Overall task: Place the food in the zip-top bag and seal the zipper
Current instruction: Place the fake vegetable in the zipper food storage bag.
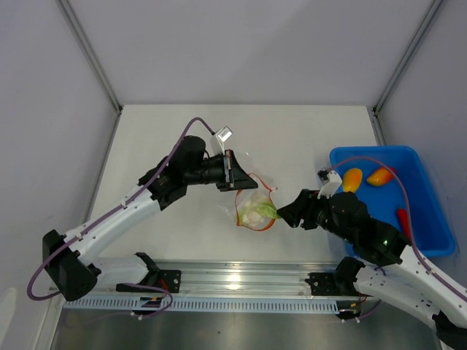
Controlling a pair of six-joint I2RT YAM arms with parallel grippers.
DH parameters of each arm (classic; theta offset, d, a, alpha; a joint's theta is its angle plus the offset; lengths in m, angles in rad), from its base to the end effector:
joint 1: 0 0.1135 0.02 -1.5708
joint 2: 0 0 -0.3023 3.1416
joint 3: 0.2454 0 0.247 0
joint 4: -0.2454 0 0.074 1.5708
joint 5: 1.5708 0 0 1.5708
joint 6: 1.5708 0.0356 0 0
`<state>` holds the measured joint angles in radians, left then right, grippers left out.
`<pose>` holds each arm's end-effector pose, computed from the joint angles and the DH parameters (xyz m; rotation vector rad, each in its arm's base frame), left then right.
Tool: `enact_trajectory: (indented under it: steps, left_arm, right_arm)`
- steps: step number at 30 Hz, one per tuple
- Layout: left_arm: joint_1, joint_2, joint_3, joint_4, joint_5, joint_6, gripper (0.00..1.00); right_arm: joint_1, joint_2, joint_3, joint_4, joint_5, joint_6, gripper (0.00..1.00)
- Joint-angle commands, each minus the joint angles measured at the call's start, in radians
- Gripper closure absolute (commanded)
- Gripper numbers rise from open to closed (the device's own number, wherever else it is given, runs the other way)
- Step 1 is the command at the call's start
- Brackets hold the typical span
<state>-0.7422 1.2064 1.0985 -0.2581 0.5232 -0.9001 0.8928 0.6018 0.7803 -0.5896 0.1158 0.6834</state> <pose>0.1758 -0.1854 0.3923 0.2308 2.2300 -1.5120 0.0635 0.0723 0.3425 -0.1397 2.0901 0.8865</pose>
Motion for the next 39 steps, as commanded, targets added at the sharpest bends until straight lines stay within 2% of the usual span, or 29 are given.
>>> enact_trajectory:
  steps: [1,5,9,12,22,35,39]
  left_arm:
    - [-0.005,-0.067,0.017,0.017,-0.061,-0.005,0.99]
    - [-0.005,-0.087,0.011,0.017,-0.113,-0.02,1.0]
    - [-0.005,-0.108,0.011,0.022,-0.144,-0.025,1.0]
    - [-0.005,-0.104,0.021,0.022,-0.144,-0.025,0.99]
    - [-0.005,-0.096,0.014,0.057,-0.12,-0.06,1.0]
    - [-0.005,-0.102,-0.009,0.095,-0.068,-0.098,0.99]
    - [-0.005,-0.102,-0.011,0.103,-0.057,-0.106,1.0]
  right_arm:
    - [0.0,0.007,0.018,-0.07,0.018,0.073,0.38]
    - [0.0,0.003,-0.025,-0.05,-0.007,0.108,0.39]
    - [0.001,-0.002,-0.058,-0.032,-0.019,0.151,0.44]
    - [0.001,-0.002,-0.093,0.032,-0.051,0.166,0.46]
    - [0.001,0.007,-0.191,0.235,-0.077,0.217,0.57]
    - [0.005,0.033,-0.259,0.379,-0.013,0.229,0.61]
    - [0.005,0.036,-0.289,0.47,-0.013,0.229,0.63]
